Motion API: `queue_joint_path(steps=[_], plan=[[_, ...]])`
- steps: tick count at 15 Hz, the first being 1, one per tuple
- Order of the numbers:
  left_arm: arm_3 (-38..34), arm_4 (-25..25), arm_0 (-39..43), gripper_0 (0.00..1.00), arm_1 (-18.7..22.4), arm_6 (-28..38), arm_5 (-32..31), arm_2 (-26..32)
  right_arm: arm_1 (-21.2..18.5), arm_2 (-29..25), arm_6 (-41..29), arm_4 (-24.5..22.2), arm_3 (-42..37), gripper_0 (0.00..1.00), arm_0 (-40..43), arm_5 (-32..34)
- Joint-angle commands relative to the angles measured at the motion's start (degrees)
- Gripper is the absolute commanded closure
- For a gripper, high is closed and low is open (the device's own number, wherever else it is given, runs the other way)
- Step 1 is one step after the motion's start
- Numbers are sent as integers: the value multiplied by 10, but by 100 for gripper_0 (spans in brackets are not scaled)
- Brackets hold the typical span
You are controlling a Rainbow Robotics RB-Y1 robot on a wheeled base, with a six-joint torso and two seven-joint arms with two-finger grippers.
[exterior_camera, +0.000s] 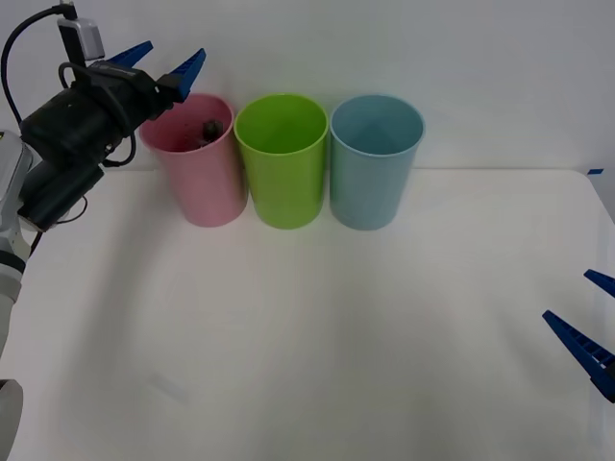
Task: Grasp the object on the table and drop it into the matching bin: aluminum can to the light blue bin, PET bottle to the pink bin.
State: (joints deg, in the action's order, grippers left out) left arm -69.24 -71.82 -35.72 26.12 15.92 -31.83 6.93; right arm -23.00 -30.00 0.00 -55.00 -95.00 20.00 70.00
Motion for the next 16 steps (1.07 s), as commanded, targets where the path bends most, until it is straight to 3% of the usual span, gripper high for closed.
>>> queue_joint_path(steps=[1, 8, 13, 16], plan=[[-2, 35, 15, 0, 17, -6, -30, 0, 0, 0, 0, 0, 0, 0, 0, 0], [-136, 133, 164, 0, 59, -14, -44, 19, 0, 0, 0, 0, 0, 0, 0, 0], [-235, 169, 299, 0, 60, -27, -61, 84, 0, 0, 0, 0, 0, 0, 0, 0], [-259, 180, 368, 0, 61, -35, -112, 134, 0, 0, 0, 0, 0, 0, 0, 0]])
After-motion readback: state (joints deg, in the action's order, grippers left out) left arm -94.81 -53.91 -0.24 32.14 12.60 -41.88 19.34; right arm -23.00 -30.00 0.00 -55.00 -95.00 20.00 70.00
